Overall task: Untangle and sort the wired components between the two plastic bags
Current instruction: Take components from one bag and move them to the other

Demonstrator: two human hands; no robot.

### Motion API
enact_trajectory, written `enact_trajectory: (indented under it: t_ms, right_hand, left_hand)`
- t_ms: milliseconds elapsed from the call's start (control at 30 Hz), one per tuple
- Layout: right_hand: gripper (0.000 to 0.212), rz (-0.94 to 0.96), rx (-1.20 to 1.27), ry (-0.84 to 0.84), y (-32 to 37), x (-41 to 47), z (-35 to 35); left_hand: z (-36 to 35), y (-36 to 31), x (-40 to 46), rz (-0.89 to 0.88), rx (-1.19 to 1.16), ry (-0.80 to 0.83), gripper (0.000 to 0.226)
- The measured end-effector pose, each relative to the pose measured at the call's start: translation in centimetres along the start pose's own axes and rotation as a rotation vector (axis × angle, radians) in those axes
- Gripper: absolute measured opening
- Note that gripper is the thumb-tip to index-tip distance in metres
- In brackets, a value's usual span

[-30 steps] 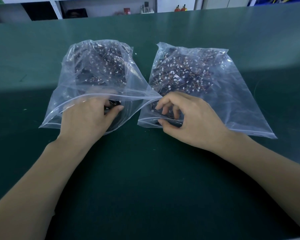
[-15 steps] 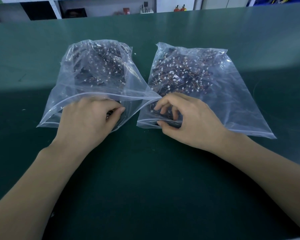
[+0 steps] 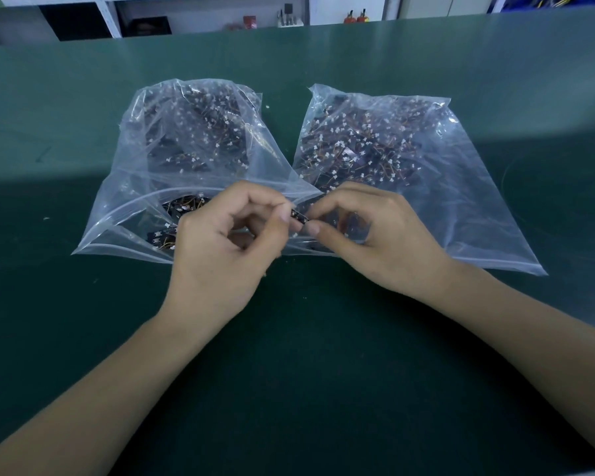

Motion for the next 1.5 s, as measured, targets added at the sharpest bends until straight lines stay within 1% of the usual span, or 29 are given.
enact_trajectory:
  t_ms: [133,267,400,567,700,867,1500]
  right_hand:
    - [0.01,-0.018,0.094,-0.063,-0.3,0.1,0.1]
    - [0.009,-0.012,0.13,-0.09,-0.1,0.1,0.0]
    - [0.011,-0.037,0.164,-0.111,0.0,0.1,0.1]
    - [0.013,-0.068,0.217,-0.098,0.2,0.0,0.1]
    - [0.013,-0.073,0.259,-0.098,0.5,0.0,0.1]
    - [0.013,-0.038,0.223,-0.089,0.8,0.0,0.0]
    - [0.014,-0.021,0.2,-0.079,0.9,0.1,-0.1]
  left_hand:
    - [0.3,0.7,0.3,0.086,-0.049,0.053,0.007]
    - [0.5,1.1,0.5,0.124,0.01,0.085,0.011]
    - [0.5,0.9,0.4,0.043,0.158,0.083,0.017]
    - [0.5,0.7,0.3,-0.047,0.271,0.024,0.015]
    - [0.4,0.6,0.3,-0.061,0.245,0.024,0.016]
    - [0.2,0.4,0.2,-0.052,0.229,0.038,0.018]
    - [0.3,-0.1,0.2,-0.099,0.276,0.019,0.015]
Point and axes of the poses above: each hand's wrist, its own x-axis towards the middle knuckle, its own z-axis out of the back of the hand, y = z × x, the point moved 3 cm from there along x, towards the middle knuckle, and after that the axes turned 14 degrees about z, right-handed, at the moved point
